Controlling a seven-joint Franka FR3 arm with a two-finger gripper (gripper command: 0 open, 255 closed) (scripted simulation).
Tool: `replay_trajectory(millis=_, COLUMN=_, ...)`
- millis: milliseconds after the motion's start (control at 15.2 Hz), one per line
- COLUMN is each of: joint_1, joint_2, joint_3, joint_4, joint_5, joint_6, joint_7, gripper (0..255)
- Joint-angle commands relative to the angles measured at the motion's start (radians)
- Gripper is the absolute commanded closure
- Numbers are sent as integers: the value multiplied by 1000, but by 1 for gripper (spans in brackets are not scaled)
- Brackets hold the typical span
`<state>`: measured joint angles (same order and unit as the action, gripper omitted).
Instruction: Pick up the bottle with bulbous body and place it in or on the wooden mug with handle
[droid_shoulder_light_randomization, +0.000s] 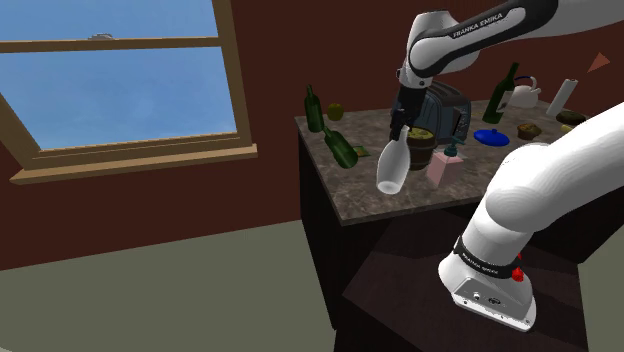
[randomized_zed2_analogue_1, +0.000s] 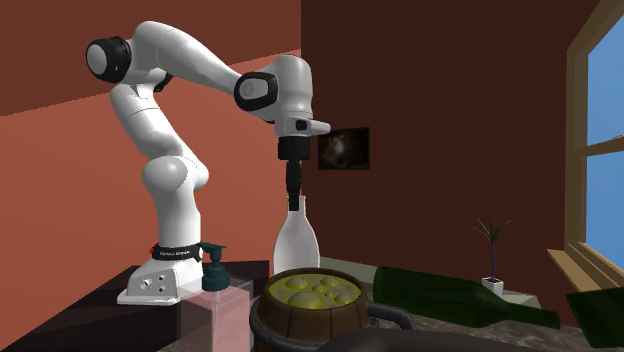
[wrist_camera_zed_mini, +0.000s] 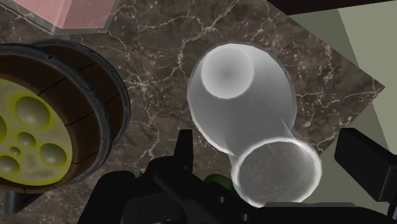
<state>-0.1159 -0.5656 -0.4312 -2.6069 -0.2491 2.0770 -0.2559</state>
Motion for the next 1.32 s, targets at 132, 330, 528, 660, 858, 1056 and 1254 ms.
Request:
replay_trajectory(millis=132, joint_1=0, joint_2=1, joint_3=0, joint_4=0, joint_5=0, joint_6=1, joint_7=0, gripper=0)
replay_trajectory(millis=330, joint_1=0, joint_2=1, joint_3=0, joint_4=0, joint_5=0, joint_6=1, joint_7=0, gripper=255)
replay_trajectory(millis=528, joint_1=0, joint_2=1, joint_3=0, joint_4=0, joint_5=0, joint_6=1, joint_7=0, gripper=255)
replay_trajectory(millis=660, joint_1=0, joint_2=1, joint_3=0, joint_4=0, joint_5=0, joint_6=1, joint_7=0, gripper=255)
replay_trajectory(millis=858, joint_1=0, joint_2=-5, joint_3=3, joint_4=9, joint_5=2, joint_6=-14, joint_7=0, gripper=255)
replay_trajectory(millis=1056, joint_1=1, joint_2=-21, joint_3=13, joint_4=39, joint_5=7, joint_6=-60, joint_7=1, gripper=255)
replay_trajectory(millis=1254, joint_1=2, joint_2=-34, joint_3=22, joint_4=71, joint_5=12, joint_6=-104, joint_7=1, gripper=255)
